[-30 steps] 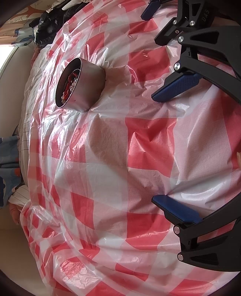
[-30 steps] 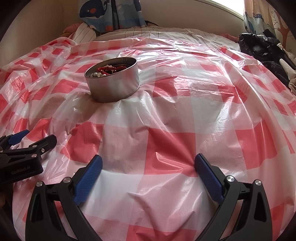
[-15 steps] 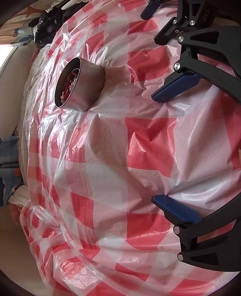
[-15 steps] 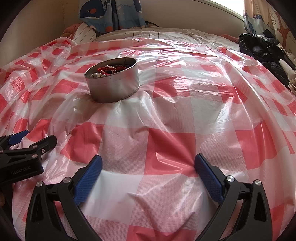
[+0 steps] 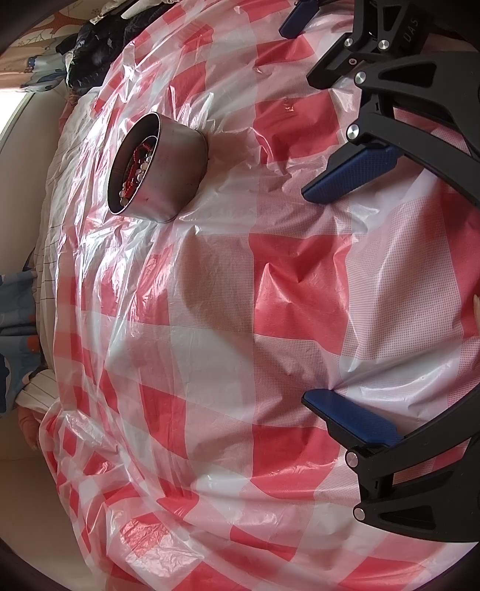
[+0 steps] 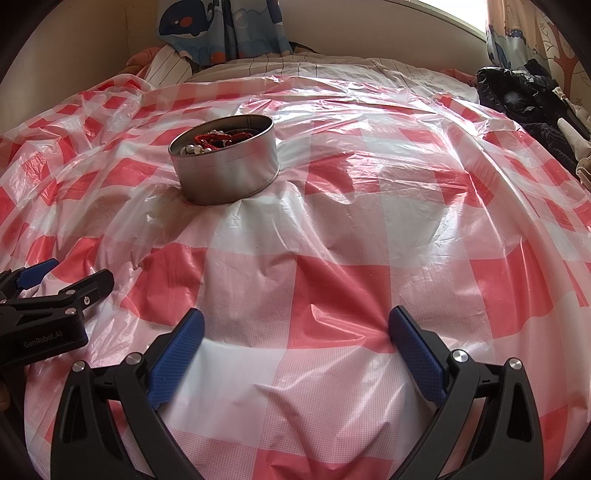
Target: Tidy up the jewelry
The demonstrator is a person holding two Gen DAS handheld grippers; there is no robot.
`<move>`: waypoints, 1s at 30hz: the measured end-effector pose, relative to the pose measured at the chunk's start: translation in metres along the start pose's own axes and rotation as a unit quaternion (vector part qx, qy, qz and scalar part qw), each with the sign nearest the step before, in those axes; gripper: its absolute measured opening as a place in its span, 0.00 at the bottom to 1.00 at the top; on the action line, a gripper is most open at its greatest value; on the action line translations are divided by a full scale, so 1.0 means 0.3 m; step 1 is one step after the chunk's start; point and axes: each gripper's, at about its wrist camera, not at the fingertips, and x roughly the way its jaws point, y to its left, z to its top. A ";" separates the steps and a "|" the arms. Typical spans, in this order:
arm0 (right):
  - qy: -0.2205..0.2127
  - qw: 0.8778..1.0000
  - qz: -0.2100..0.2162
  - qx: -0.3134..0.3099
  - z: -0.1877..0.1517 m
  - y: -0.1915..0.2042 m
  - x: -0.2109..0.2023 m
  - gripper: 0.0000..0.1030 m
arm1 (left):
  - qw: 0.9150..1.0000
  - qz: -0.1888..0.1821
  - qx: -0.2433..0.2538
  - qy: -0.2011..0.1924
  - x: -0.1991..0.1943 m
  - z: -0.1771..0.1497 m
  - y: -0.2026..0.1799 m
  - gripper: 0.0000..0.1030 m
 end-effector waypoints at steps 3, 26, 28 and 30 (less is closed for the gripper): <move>0.000 1.000 0.000 0.000 0.000 0.000 0.000 0.93 | 1.000 0.000 0.000 0.000 0.002 -0.001 0.001 0.94; -0.005 1.000 -0.011 0.011 0.007 -0.021 0.000 0.93 | 1.000 0.001 0.001 0.001 0.004 0.000 0.000 0.94; -0.003 1.000 -0.013 0.010 0.008 -0.020 0.003 0.93 | 1.000 0.001 0.001 0.001 0.003 0.002 -0.003 0.94; -0.002 1.000 -0.014 0.009 0.009 -0.018 0.005 0.93 | 1.000 0.001 0.001 0.001 0.003 0.002 -0.003 0.94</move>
